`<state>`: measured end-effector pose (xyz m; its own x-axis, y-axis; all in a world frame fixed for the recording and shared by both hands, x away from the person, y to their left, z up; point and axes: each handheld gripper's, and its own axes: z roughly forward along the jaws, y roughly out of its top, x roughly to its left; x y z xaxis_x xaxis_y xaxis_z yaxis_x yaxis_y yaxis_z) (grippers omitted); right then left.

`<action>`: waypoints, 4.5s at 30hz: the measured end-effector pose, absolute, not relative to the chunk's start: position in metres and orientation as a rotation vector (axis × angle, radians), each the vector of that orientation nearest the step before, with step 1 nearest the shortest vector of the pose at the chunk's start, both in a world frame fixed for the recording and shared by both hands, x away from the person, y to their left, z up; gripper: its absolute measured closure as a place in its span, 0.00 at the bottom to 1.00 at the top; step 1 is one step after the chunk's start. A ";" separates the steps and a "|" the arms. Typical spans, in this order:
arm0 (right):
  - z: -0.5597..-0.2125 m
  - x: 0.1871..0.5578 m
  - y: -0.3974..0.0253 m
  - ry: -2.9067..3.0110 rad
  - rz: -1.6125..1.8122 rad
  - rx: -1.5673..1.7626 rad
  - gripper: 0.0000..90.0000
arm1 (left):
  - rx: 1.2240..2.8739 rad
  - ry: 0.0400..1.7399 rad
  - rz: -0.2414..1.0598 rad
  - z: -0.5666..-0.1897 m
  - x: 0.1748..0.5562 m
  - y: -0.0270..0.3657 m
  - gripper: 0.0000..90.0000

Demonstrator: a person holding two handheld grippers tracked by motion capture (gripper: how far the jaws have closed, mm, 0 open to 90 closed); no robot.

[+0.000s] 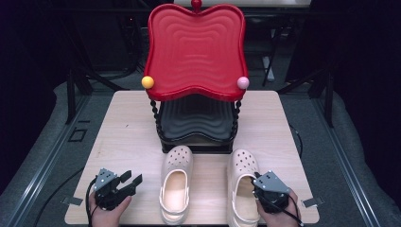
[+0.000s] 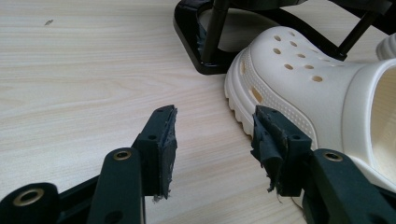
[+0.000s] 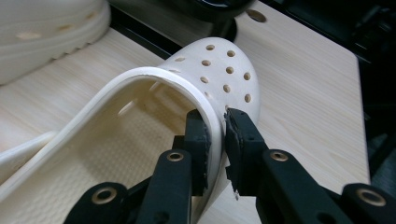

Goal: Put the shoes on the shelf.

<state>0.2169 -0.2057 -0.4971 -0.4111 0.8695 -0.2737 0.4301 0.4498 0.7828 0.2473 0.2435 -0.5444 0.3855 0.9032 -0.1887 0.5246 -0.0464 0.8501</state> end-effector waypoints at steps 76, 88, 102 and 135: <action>-0.529 0.250 -0.118 2.145 0.978 1.011 0.73 | 1.910 1.014 0.574 -0.536 0.258 0.144 0.64; -0.532 0.255 -0.112 2.121 0.963 1.031 0.78 | 1.923 1.035 0.607 -0.536 0.260 0.141 0.72; -0.532 0.252 -0.110 2.107 0.948 1.035 0.82 | 1.899 1.052 0.577 -0.536 0.261 0.144 0.74; -0.529 0.242 -0.111 2.058 0.959 1.060 0.87 | 1.914 1.040 0.610 -0.534 0.250 0.145 0.83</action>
